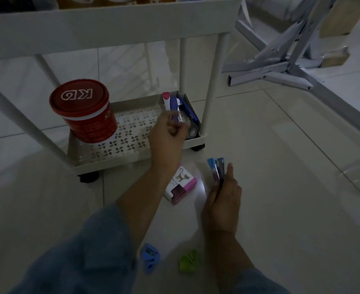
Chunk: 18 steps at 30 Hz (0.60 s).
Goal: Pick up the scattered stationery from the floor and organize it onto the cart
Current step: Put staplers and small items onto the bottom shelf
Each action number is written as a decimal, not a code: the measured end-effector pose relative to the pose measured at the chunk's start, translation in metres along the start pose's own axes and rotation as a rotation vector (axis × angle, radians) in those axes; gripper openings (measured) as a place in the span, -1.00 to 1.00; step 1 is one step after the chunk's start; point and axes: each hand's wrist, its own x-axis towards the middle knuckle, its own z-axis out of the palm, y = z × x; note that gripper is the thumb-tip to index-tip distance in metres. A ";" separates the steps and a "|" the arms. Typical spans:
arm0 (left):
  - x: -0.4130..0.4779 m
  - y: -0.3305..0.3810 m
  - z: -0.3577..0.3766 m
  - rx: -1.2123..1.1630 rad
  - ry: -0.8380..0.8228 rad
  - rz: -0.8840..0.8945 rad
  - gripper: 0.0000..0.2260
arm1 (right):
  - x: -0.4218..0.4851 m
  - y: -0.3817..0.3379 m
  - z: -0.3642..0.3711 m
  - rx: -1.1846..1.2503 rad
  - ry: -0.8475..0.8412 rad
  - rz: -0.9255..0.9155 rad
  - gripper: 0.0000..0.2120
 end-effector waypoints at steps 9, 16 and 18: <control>-0.048 -0.014 0.025 0.197 -0.597 -0.302 -0.74 | -0.002 -0.001 -0.005 0.208 -0.006 0.069 -0.53; -0.050 -0.009 0.030 0.151 -0.648 -0.359 -0.77 | -0.003 -0.001 -0.006 0.190 0.000 0.050 -0.53; -0.053 -0.005 0.024 0.139 -0.568 -0.329 -0.79 | -0.003 -0.002 -0.006 0.167 -0.001 0.028 -0.52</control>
